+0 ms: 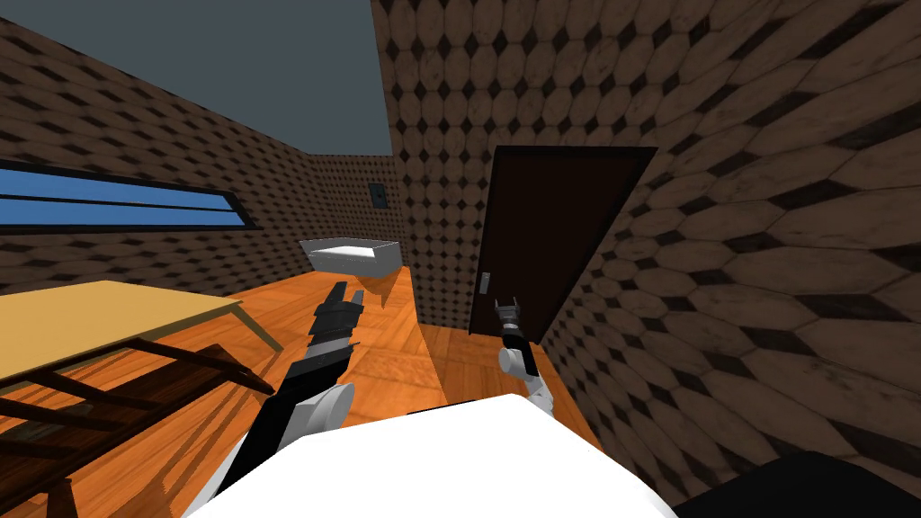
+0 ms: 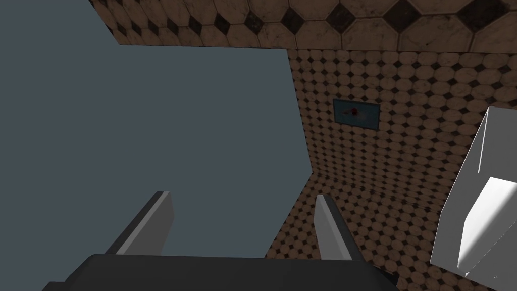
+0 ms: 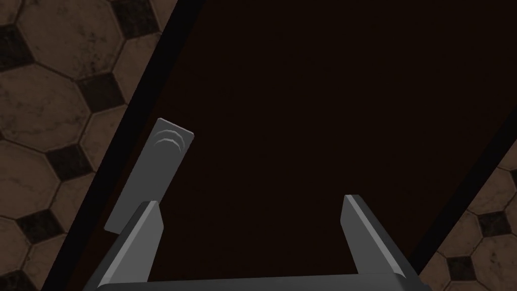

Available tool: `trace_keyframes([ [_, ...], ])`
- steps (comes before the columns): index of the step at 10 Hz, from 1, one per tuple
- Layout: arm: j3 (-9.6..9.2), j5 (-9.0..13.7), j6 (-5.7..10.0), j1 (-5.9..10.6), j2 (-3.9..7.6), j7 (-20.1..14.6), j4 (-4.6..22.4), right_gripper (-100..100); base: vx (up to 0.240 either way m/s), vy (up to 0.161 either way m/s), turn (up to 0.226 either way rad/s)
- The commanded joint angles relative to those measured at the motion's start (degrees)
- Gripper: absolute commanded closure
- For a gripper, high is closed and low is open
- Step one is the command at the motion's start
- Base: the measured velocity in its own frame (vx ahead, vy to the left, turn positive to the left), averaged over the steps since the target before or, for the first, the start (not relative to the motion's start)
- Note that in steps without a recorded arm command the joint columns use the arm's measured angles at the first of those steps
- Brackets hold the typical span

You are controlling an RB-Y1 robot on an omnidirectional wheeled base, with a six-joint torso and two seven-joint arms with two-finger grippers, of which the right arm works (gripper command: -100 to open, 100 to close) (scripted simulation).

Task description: Pull the door open

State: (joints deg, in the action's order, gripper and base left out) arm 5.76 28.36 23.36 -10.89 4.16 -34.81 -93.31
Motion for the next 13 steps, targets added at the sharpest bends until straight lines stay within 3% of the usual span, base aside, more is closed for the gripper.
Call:
trace_keyframes([
  [1,0.14,1.18,-0.24,0.38,-0.12,-2.11,1.47,-100,0.097,-0.063,0.1],
  [13,2.01,8.93,-2.83,5.1,-1.73,-14.43,11.72,-100,0.077,-0.063,0.099],
])
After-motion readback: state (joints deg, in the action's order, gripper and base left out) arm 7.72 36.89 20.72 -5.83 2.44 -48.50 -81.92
